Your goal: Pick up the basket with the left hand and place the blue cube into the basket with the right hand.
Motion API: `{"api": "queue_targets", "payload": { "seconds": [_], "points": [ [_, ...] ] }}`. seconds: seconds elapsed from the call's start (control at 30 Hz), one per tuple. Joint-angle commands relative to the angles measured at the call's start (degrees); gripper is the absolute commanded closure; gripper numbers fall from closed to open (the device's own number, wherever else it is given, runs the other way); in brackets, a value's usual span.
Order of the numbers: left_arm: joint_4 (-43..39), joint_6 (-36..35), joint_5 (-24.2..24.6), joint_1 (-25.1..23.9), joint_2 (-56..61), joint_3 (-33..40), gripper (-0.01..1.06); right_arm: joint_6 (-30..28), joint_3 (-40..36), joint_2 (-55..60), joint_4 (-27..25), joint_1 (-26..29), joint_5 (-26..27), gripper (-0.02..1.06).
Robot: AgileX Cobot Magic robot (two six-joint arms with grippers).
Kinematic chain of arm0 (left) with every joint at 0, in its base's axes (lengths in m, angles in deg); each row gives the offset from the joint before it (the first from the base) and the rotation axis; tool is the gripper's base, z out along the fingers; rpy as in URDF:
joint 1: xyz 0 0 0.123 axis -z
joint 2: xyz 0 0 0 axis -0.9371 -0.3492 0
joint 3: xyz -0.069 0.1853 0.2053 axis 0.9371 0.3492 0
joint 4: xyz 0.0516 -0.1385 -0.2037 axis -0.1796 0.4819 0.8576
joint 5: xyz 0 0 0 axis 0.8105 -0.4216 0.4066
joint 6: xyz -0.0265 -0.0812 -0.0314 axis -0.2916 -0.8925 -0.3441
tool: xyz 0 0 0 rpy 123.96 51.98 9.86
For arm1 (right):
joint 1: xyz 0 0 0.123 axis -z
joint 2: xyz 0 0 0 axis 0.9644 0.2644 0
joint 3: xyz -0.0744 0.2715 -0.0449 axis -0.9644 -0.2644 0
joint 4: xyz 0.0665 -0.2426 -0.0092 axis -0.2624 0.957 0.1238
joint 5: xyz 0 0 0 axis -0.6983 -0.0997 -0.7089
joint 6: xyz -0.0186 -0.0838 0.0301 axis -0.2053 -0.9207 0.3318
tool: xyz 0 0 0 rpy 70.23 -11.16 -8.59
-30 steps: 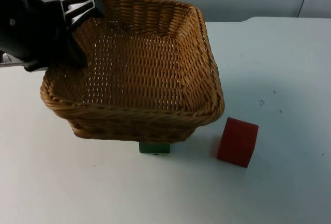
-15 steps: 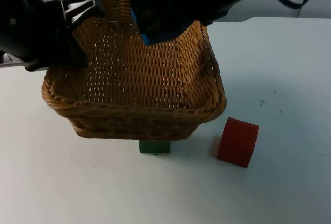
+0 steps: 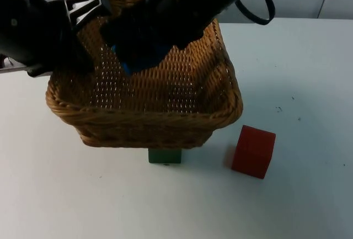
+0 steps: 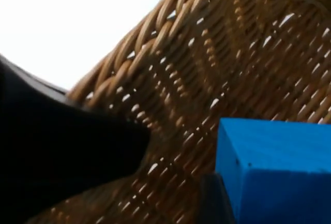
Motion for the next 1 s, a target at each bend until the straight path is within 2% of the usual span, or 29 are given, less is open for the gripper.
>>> {"api": "queue_targets", "payload": {
  "seconds": [0.0, 0.1, 0.33, 0.43, 0.47, 0.57, 0.6, 0.63, 0.73, 0.8, 0.97],
  "points": [
    [1.2, -0.1, -0.9, 0.0, 0.9, 0.0, 1.05, -0.6, 0.5, 0.4, 0.4, -0.5, -0.7, 1.05],
    [1.3, -0.1, -1.0, 0.0, 0.9, 0.0, 1.05, 0.0, 0.5, 0.4, 3.3, -0.5, -0.9, 1.05],
    [1.3, -0.1, -1.0, 0.0, 0.9, 0.0, 1.05, -0.2, 0.5, 0.9, 3.3, -0.5, -1.0, 1.04],
    [1.3, -0.1, -1.1, 0.0, 0.9, 0.0, 1.05, -0.2, 0.5, 1.2, 3.3, -0.5, -1.7, 0.88],
    [1.3, -0.1, -1.1, 0.0, 0.9, 0.0, 1.05, -0.2, 0.5, 1.2, 3.3, -0.5, -1.7, 0.88],
    [1.3, -0.1, -1.3, 0.0, 0.9, 0.0, 1.05, -0.2, 0.5, 1.2, 3.3, -0.5, -1.7, 0.61],
    [1.3, -0.1, -1.3, 0.0, 0.9, 0.0, 1.05, -0.2, 0.5, 1.2, 3.3, -0.5, -1.7, 0.61],
    [1.3, -0.1, -1.3, 0.0, 0.9, 0.0, 1.05, -0.2, 0.5, 1.2, 3.3, -0.5, -1.7, 0.48],
    [1.4, -0.1, -1.6, 0.0, 0.9, 0.0, 1.05, -0.2, 0.5, 0.9, 3.1, -0.5, -1.4, 0.28],
    [1.4, -0.1, -1.6, 0.0, 0.9, 0.0, 1.05, -0.2, 0.5, 0.6, 3.1, -0.5, -1.5, 0.25],
    [1.7, -0.1, -1.7, 0.0, 0.9, 0.0, 1.05, -0.2, 0.5, -2.8, 4.4, -0.5, -2.7, 0.25]
  ]
}}
